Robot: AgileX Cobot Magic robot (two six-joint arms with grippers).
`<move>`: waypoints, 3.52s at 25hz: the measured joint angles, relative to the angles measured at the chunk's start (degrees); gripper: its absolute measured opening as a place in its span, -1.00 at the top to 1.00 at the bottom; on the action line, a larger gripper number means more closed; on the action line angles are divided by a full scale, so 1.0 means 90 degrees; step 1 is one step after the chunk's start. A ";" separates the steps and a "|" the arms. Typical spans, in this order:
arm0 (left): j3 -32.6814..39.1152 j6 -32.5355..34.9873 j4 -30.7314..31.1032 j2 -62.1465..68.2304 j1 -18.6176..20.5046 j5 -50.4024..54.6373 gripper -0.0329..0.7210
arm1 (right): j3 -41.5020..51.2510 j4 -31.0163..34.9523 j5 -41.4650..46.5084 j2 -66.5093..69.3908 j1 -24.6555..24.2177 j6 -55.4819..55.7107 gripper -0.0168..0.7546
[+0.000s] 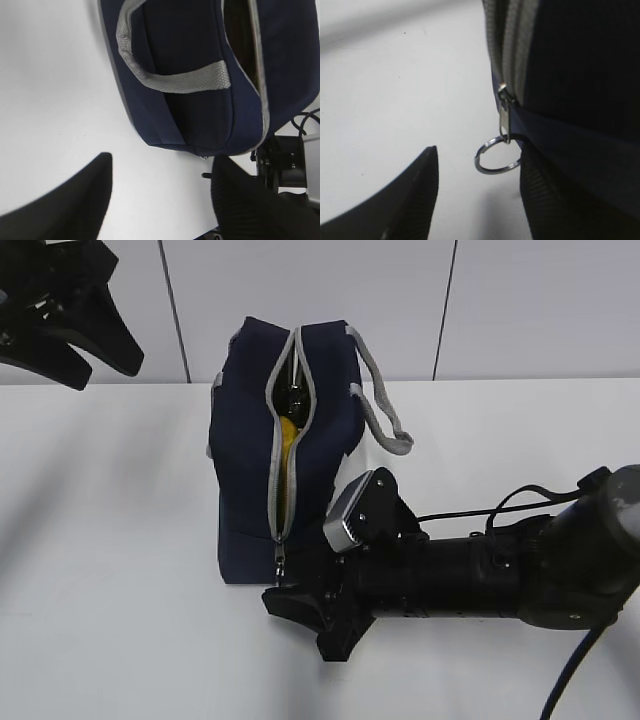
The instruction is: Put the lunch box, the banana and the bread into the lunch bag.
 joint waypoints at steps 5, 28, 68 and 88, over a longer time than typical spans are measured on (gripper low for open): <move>0.0000 0.0000 0.0000 0.0000 0.0000 0.0000 -0.24 | -0.0075 0.0000 -0.0028 0.0136 0.0012 0.0000 -0.06; 0.0000 0.0000 0.0000 0.0000 0.0000 0.0000 -0.24 | -0.0174 0.0583 0.0015 0.0220 0.0012 0.0000 0.51; 0.0000 0.0000 0.0024 0.0000 0.0000 0.0000 -0.24 | 0.0055 -0.0133 0.0671 -0.0512 0.0012 0.0064 1.00; 0.0000 0.0000 0.0024 0.0000 0.0000 0.0000 -0.24 | 0.0090 -0.0485 0.0757 -0.1455 0.0012 0.0166 1.00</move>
